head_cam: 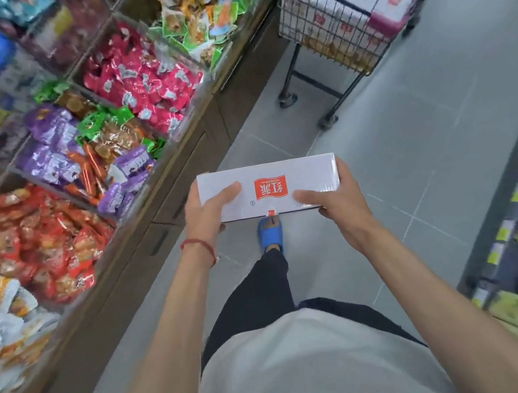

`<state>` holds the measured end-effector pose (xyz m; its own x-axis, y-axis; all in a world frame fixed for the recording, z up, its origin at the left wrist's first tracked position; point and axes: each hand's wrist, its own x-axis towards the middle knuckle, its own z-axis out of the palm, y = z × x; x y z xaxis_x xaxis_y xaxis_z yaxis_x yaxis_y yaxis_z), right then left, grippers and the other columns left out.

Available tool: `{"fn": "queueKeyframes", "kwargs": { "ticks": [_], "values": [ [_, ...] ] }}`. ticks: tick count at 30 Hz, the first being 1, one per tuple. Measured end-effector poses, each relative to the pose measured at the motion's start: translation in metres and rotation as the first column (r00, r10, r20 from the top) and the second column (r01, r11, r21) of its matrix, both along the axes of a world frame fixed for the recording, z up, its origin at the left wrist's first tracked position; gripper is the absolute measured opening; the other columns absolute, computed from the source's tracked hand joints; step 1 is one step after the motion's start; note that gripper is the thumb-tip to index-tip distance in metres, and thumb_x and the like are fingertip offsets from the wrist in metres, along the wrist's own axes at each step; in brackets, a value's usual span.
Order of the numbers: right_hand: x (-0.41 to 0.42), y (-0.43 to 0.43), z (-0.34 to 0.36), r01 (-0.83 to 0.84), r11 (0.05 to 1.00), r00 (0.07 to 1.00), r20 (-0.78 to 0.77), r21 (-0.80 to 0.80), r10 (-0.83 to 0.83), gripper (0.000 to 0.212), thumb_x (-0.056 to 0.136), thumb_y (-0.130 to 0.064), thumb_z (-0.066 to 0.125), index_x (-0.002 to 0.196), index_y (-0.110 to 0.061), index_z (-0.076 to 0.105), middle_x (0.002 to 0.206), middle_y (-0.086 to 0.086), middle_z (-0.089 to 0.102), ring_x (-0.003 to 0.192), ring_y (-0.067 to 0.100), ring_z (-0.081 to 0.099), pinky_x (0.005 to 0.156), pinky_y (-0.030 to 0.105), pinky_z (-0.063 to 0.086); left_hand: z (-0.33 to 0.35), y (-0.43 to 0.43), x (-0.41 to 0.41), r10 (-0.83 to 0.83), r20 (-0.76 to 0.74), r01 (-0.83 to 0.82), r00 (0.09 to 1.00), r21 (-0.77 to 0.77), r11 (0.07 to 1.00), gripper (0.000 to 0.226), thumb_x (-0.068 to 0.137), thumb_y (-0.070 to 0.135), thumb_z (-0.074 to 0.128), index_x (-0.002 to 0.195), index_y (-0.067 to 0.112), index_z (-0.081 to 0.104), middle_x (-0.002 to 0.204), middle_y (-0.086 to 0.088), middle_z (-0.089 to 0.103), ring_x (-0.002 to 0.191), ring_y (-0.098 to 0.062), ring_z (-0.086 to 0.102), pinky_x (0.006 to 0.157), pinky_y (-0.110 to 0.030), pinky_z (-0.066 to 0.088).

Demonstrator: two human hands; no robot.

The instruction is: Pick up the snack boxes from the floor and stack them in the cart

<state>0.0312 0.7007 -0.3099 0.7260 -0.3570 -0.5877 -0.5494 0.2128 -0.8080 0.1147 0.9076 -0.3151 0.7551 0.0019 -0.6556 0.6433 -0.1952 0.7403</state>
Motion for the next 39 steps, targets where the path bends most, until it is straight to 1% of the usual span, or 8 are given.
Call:
{"fn": "queueKeyframes", "kwargs": {
  "ticks": [6,12,15,19,22,25,34,39],
  "values": [
    [0.039,-0.056,0.012,0.134,0.991,0.991,-0.012,-0.010,-0.134,0.061,0.079,-0.011,0.087,0.125,-0.031,0.052,0.122,-0.009,0.069,0.113,0.012,0.066,0.078,0.022,0.051,0.014,-0.071,0.071,-0.161,0.017,0.162,0.987,-0.038,0.986,0.042,0.085,0.029,0.077,0.122,0.029,0.057,0.112,0.003,0.071,0.098,-0.014,0.066,0.065,-0.025,0.046],
    [0.058,-0.117,0.018,0.267,0.964,0.964,0.018,-0.011,-0.267,0.066,0.079,-0.012,0.087,0.132,-0.028,0.050,0.125,-0.005,0.068,0.116,0.016,0.066,0.082,0.025,0.053,0.022,-0.145,0.115,-0.294,0.060,0.296,0.954,-0.018,0.955,0.049,0.084,0.034,0.078,0.126,0.027,0.055,0.116,0.000,0.070,0.104,-0.018,0.067,0.068,-0.024,0.046],
    [0.065,-0.155,0.016,0.303,0.953,0.952,0.042,-0.005,-0.302,0.066,0.078,-0.013,0.089,0.130,-0.028,0.052,0.124,-0.003,0.069,0.113,0.019,0.067,0.073,0.022,0.055,0.023,-0.190,0.128,-0.327,0.077,0.328,0.942,-0.007,0.945,0.052,0.083,0.036,0.079,0.128,0.028,0.054,0.117,0.001,0.070,0.107,-0.017,0.067,0.071,-0.026,0.047],
    [0.076,-0.218,0.015,0.322,0.947,0.945,0.052,-0.007,-0.321,0.066,0.077,-0.014,0.089,0.130,-0.029,0.052,0.123,-0.004,0.068,0.113,0.017,0.067,0.081,0.029,0.060,0.024,-0.254,0.139,-0.329,0.098,0.330,0.939,0.002,0.944,0.046,0.082,0.033,0.079,0.123,0.029,0.057,0.114,0.004,0.071,0.103,-0.014,0.068,0.067,-0.023,0.046],
    [0.083,-0.268,0.020,0.312,0.950,0.949,0.050,0.014,-0.313,0.063,0.078,-0.010,0.087,0.128,-0.028,0.053,0.120,-0.006,0.069,0.108,0.013,0.067,0.073,0.018,0.053,0.028,-0.303,0.143,-0.302,0.097,0.301,0.948,0.026,0.953,0.043,0.076,0.038,0.081,0.113,0.034,0.061,0.109,0.007,0.073,0.099,-0.014,0.069,0.067,-0.029,0.049],
    [0.090,-0.321,0.022,0.307,0.952,0.950,0.057,0.024,-0.308,0.066,0.077,-0.010,0.088,0.132,-0.026,0.053,0.119,-0.005,0.071,0.109,0.013,0.068,0.075,0.021,0.054,0.032,-0.353,0.148,-0.268,0.091,0.265,0.959,0.037,0.963,0.037,0.067,0.042,0.080,0.101,0.039,0.064,0.100,0.011,0.075,0.091,-0.013,0.069,0.071,-0.034,0.050],
    [0.127,-0.458,0.045,0.265,0.964,0.952,0.162,-0.019,-0.259,0.076,0.076,-0.010,0.089,0.140,-0.023,0.049,0.125,0.000,0.067,0.116,0.019,0.066,0.087,0.030,0.062,0.050,-0.482,0.168,-0.215,0.221,0.216,0.951,0.024,0.976,0.036,0.081,0.044,0.078,0.113,0.038,0.062,0.109,0.010,0.074,0.102,-0.013,0.070,0.085,-0.038,0.058],
    [0.173,-0.518,0.057,0.241,0.968,0.944,0.246,-0.068,-0.218,0.074,0.079,-0.007,0.087,0.140,-0.022,0.049,0.122,-0.004,0.065,0.114,0.011,0.063,0.080,0.021,0.060,0.059,-0.540,0.211,-0.131,0.274,0.139,0.953,-0.009,0.990,0.045,0.075,0.045,0.082,0.116,0.035,0.066,0.110,0.011,0.075,0.101,-0.012,0.072,0.092,-0.047,0.058]
  ]
}}
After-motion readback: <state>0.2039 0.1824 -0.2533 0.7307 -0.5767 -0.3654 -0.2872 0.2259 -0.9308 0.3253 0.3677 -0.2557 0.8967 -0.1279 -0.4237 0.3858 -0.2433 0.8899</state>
